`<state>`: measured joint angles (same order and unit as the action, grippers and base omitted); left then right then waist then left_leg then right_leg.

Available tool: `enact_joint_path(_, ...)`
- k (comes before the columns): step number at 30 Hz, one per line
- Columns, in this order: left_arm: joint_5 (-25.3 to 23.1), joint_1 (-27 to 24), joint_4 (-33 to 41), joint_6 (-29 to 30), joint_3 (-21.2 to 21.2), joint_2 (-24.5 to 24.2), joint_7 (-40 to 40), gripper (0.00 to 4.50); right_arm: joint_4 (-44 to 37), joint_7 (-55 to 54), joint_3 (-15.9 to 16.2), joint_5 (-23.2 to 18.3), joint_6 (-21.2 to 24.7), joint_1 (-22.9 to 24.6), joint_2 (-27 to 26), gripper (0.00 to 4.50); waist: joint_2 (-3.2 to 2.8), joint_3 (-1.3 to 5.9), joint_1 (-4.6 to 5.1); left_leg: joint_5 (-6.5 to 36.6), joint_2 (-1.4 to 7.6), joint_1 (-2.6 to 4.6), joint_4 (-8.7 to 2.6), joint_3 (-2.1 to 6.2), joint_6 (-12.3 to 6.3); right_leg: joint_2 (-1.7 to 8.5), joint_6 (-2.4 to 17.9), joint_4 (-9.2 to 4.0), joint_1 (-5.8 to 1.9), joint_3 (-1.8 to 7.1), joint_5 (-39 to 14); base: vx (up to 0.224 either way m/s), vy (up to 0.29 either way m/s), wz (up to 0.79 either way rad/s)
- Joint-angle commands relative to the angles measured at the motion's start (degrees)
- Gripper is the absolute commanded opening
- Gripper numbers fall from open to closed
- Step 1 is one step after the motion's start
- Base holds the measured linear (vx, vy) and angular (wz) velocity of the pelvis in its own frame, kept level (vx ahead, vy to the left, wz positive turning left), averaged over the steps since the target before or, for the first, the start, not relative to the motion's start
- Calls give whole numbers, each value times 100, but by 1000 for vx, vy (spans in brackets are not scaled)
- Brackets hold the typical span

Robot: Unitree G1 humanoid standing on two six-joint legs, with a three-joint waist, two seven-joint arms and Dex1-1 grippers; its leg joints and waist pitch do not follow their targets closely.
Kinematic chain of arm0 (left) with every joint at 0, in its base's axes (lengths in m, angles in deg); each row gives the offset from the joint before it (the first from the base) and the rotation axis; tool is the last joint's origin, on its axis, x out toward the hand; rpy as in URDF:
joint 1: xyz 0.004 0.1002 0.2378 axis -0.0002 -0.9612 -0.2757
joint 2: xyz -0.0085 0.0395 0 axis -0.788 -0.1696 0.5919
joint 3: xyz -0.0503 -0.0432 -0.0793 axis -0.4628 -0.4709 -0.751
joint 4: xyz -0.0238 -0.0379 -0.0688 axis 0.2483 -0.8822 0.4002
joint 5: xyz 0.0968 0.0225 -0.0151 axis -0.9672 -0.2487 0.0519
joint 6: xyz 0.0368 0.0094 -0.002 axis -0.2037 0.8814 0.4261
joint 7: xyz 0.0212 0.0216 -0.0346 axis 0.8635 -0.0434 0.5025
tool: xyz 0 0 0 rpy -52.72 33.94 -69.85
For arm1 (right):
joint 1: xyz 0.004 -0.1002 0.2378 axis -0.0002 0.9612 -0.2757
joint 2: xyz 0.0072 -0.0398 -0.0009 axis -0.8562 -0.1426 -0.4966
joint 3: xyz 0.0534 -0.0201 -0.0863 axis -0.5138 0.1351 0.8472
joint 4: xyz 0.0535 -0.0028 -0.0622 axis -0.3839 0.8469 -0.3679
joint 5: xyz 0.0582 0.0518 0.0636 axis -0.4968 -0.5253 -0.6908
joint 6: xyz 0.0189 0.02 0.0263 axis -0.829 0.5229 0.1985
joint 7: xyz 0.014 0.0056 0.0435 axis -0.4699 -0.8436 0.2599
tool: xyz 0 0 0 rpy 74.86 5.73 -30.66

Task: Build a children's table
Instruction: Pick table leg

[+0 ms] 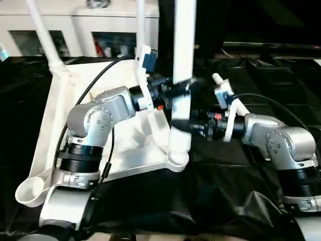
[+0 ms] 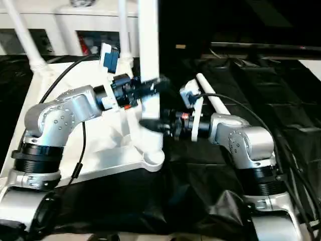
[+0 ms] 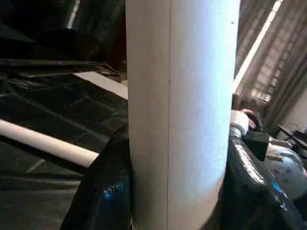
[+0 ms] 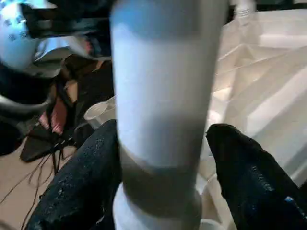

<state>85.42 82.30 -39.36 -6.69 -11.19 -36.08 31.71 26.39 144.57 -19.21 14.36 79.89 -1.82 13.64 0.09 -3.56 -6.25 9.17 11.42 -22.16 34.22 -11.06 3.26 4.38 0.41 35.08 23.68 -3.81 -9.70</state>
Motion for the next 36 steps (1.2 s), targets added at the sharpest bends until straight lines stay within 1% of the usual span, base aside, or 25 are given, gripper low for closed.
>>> enact_joint_path(1,96,42,88,41,42,-36,-155,189,-125,94,143,-83,108,-61,77,309,81,432,-10,1035,144,113,-363,81,-11,347,863,-444,-316,238,-1599,0,0,0)
enact_joint_path(3,127,45,112,71,53,-32,-219,189,-114,110,202,-57,115,-72,87,309,78,436,-12,1033,147,116,-356,77,-3,349,908,-441,-312,238,-1569,0,0,0)
enact_joint_path(5,162,27,169,96,79,-27,-273,189,-93,140,258,-36,123,-79,91,309,88,435,-19,1042,147,118,-356,75,-1,353,918,-438,-313,239,-1575,0,0,0)
enact_joint_path(7,230,4,218,116,93,-20,-316,189,-78,183,314,-19,132,-82,103,309,83,442,-23,1002,153,116,-354,79,1,352,928,-425,-315,241,-1516,0,0,0)
enact_joint_path(9,282,-20,275,148,98,-16,-353,189,-56,188,337,-10,138,-87,89,309,99,437,-25,1017,146,112,-351,74,-4,355,926,-432,-317,241,-1558,0,0,0)
enact_joint_path(13,257,-40,314,157,168,-68,-463,189,0,164,311,-51,126,-125,40,309,93,443,-24,958,150,110,-349,75,-14,348,923,-419,-316,242,-1474,0,0,0)
enact_joint_path(16,222,-58,324,148,217,-103,-511,188,-1,158,288,-79,123,-141,20,309,91,439,-25,990,148,118,-352,75,-5,346,895,-428,-311,241,-1556,0,0,0)
enact_joint_path(21,173,-84,304,114,273,-141,-521,188,-38,177,252,-134,124,-148,22,309,76,444,-25,986,149,116,-350,78,12,343,890,-421,-314,241,-1531,0,0,0)
enact_joint_path(23,162,-93,292,100,278,-148,-525,188,-59,185,220,-163,135,-149,29,309,84,447,-26,979,144,117,-345,74,16,343,903,-421,-317,242,-1493,0,0,0)
enact_joint_path(24,163,-100,296,101,277,-151,-527,188,-64,183,207,-170,139,-149,31,309,74,447,-25,977,145,114,-345,76,17,341,908,-414,-318,242,-1484,0,0,0)
enact_joint_path(25,163,-103,296,99,277,-151,-529,188,-51,173,197,-166,142,-151,33,309,77,446,-24,982,144,115,-346,75,18,340,908,-418,-317,241,-1489,0,0,0)
enact_joint_path(30,197,-103,300,90,283,-167,-548,188,8,131,245,-148,144,-141,61,309,83,452,-26,956,140,110,-341,76,17,342,911,-412,-327,239,-1462,0,0,0)
enact_joint_path(31,205,-103,300,88,283,-168,-547,188,14,124,252,-153,149,-137,64,282,84,453,-27,940,143,112,-340,76,11,341,921,-408,-324,240,-1434,0,0,0)
enact_joint_path(33,232,-95,295,92,265,-161,-543,188,33,110,252,-169,169,-134,56,275,75,454,-28,933,145,114,-339,76,8,340,932,-405,-323,240,-1411,0,0,0)
enact_joint_path(35,244,-95,298,93,262,-159,-547,188,49,102,250,-176,175,-133,47,270,83,456,-29,937,142,114,-334,72,-9,340,947,-405,-326,241,-1383,0,0,0)
enact_joint_path(36,245,-97,301,94,264,-160,-549,188,55,100,249,-178,178,-134,45,240,85,453,-29,939,139,108,-336,73,-7,339,936,-406,-329,239,-1412,0,0,0)
